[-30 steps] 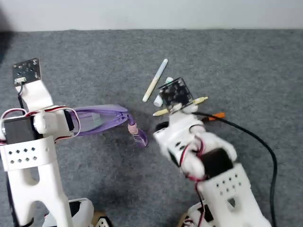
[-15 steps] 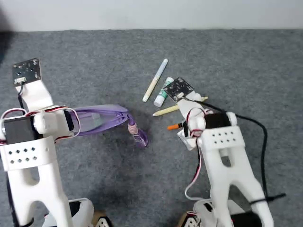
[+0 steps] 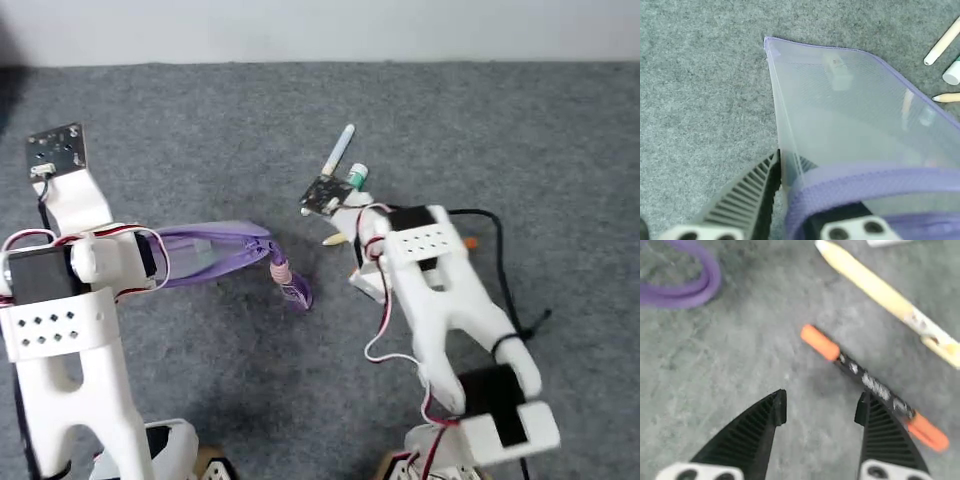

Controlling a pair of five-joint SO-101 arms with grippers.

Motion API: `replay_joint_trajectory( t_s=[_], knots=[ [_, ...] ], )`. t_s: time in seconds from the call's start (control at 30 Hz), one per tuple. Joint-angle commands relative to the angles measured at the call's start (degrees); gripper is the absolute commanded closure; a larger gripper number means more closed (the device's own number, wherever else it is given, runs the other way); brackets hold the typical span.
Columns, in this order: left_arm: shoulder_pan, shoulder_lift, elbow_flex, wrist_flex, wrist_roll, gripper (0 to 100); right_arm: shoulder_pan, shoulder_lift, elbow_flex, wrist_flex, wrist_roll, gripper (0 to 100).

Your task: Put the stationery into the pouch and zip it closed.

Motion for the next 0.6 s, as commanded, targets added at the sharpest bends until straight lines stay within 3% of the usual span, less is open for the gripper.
replay_joint_trajectory(
  t_s=[0.0, 0.2, 0.4, 0.57],
  knots=[
    [0.35, 0.00, -1.98, 0.62, 0.44, 99, -0.75, 3.91, -2.81, -6.46, 0.70, 76.1],
    [0.26, -0.09, -1.98, 0.62, 0.44, 99, -0.57, 12.18, -2.90, -10.15, 0.79, 78.9],
    [0.26, -0.26, -1.71, 0.97, 0.44, 99, -0.48, 12.44, -2.90, -10.51, 0.79, 99.6],
    [0.26, -0.35, 0.48, 0.97, 0.44, 99, -0.31, 8.13, -2.90, -10.15, 0.62, 99.3]
  ],
)
